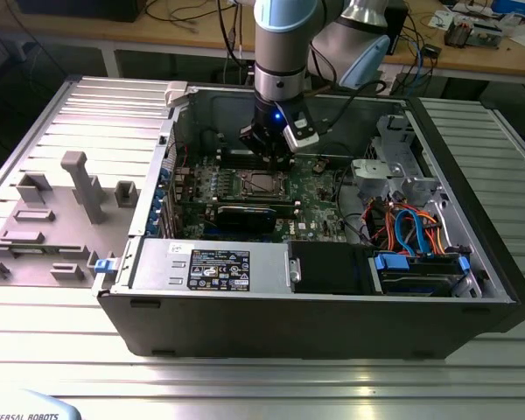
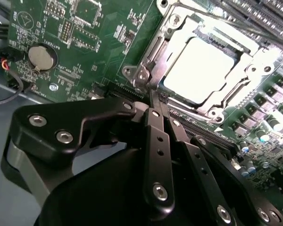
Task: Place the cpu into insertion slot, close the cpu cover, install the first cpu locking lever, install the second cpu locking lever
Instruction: 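Install the first cpu locking lever, then install the second cpu locking lever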
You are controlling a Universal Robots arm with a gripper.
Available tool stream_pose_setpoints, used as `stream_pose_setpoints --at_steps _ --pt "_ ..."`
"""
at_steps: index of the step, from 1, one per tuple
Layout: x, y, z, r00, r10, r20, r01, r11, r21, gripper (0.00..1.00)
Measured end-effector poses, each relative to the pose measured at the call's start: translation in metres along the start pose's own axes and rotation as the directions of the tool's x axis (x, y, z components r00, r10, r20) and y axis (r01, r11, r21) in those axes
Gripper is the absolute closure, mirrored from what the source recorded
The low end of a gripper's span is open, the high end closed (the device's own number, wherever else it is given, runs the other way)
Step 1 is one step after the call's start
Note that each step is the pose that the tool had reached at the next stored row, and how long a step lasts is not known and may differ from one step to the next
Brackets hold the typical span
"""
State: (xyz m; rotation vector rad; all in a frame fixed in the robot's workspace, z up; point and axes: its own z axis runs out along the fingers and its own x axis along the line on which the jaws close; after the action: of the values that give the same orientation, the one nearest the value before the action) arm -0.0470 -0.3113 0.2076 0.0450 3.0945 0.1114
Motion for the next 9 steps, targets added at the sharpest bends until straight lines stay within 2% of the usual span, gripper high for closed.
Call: stream_pose_setpoints --at_steps 9 --pt "0.0 -0.0009 -0.0001 1.0 0.0 -0.0001 0.0 1.0 0.0001 0.89"
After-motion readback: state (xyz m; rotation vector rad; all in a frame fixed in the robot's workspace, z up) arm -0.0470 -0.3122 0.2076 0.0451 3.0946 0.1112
